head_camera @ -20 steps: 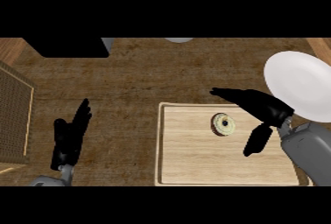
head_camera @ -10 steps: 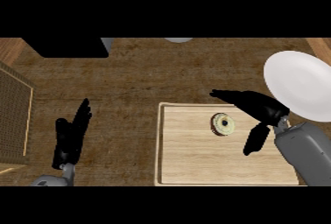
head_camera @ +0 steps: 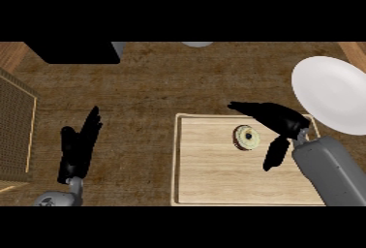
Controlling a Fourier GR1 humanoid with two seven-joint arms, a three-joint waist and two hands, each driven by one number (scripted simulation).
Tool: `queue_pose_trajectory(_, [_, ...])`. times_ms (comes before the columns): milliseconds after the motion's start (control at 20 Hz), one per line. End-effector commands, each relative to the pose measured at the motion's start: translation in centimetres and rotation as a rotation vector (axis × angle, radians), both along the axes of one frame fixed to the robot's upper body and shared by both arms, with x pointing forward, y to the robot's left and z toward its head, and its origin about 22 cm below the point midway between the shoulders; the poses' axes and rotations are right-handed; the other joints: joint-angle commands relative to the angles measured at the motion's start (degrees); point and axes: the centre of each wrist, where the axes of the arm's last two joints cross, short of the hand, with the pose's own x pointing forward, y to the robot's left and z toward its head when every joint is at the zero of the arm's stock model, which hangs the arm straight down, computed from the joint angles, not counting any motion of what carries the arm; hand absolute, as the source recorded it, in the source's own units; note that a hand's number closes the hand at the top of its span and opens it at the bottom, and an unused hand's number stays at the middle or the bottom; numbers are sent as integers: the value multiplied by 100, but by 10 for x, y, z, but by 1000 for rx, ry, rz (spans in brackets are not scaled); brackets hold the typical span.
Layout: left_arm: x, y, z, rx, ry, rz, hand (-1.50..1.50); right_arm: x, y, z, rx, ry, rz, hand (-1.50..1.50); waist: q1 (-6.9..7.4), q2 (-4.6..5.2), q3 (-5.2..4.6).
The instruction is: Pick the cupcake from the tray and place it in the plate
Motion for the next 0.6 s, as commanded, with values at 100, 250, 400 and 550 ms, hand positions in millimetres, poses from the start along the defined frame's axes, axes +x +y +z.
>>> queue_pose_trajectory(100, [13, 6, -8, 3, 2, 9, 0, 4, 2, -10, -18, -8, 10, 150, -12, 1, -1])
queue_pose_trajectory(250, [-11, -1, -5, 2, 9, -3, 0, 16, 13, -14, -21, -88, 73, 150, 35, 4, 1])
queue_pose_trajectory(400, [-11, 21, -15, 7, 10, -9, 0, -2, 10, -19, 2, -120, 69, 150, -4, 0, -1])
queue_pose_trajectory(550, [4, 3, -7, -5, 2, -8, 0, 21, 33, -28, -14, -150, 50, 150, 30, 12, 1])
